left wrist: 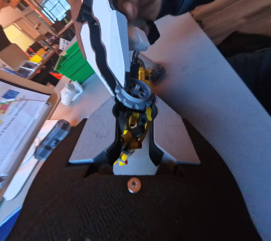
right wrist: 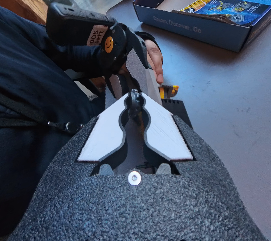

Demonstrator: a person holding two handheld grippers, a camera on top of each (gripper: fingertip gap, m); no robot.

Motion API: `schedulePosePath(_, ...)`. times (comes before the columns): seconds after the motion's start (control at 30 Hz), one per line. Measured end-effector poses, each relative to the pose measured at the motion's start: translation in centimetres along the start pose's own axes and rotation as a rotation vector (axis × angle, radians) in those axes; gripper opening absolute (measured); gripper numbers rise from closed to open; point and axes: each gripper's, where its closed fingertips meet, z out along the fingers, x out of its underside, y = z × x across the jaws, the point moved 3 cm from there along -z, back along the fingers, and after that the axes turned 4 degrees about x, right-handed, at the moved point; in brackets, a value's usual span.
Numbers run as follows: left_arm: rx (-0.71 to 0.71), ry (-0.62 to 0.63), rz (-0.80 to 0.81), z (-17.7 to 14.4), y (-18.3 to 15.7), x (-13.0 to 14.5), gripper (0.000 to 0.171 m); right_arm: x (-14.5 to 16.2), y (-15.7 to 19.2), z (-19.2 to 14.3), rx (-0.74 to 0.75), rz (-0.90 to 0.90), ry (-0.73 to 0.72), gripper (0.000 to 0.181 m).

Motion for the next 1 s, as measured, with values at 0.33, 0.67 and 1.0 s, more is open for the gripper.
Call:
schedulePosePath(0.33, -0.190, 0.281, 0.472, 1.1, -1.2, 1.0, 0.039, 3.5, 0.6, -1.2, 0.212, -0.247, 0.125, 0.009)
schedulePosePath(0.67, -0.183, 0.301, 0.637, 1.7, -2.6, 1.6, 0.040, 5.6, 0.6, 0.6, 0.241, -0.492, 0.141, 0.011)
schedulePosePath(1.0, -0.187, 0.320, 0.786, 0.9, -3.5, 2.9, 0.042, 6.5, 0.4, 2.3, 0.193, -0.662, 0.290, 0.011)
